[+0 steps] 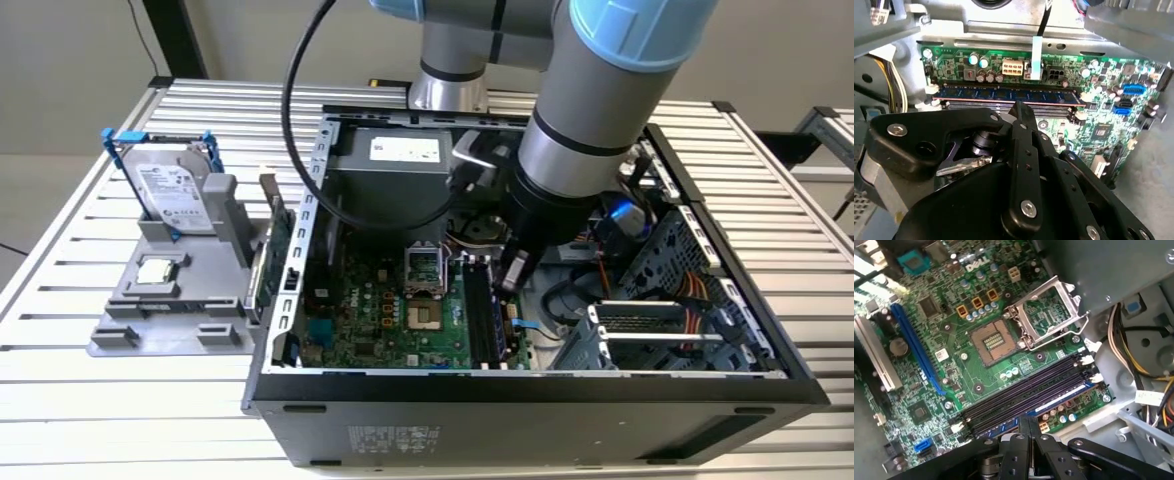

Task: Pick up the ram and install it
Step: 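Press down the ram until it locks into place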

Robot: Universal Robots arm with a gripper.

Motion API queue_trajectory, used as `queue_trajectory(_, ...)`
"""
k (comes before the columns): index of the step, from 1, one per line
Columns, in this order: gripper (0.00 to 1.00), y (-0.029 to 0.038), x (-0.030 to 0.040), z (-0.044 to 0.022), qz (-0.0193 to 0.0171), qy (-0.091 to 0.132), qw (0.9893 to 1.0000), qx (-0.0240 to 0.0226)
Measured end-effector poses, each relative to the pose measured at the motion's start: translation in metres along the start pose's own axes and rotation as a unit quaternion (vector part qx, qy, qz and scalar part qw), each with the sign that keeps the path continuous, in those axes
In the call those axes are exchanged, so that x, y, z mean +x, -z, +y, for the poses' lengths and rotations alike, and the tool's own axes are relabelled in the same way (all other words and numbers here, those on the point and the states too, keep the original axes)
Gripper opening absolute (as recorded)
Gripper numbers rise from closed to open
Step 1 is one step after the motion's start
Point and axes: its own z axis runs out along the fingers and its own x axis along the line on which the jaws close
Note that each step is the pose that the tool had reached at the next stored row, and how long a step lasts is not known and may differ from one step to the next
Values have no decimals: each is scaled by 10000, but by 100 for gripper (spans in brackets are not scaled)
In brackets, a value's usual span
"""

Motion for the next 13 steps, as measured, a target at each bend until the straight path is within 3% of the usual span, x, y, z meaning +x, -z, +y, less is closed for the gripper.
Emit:
queue_trajectory(6, 0, 0, -2, -3, 15, 419, 9991, 8)
queue_trajectory(13, 0, 1, -5, -10, 32, 853, 9963, 17)
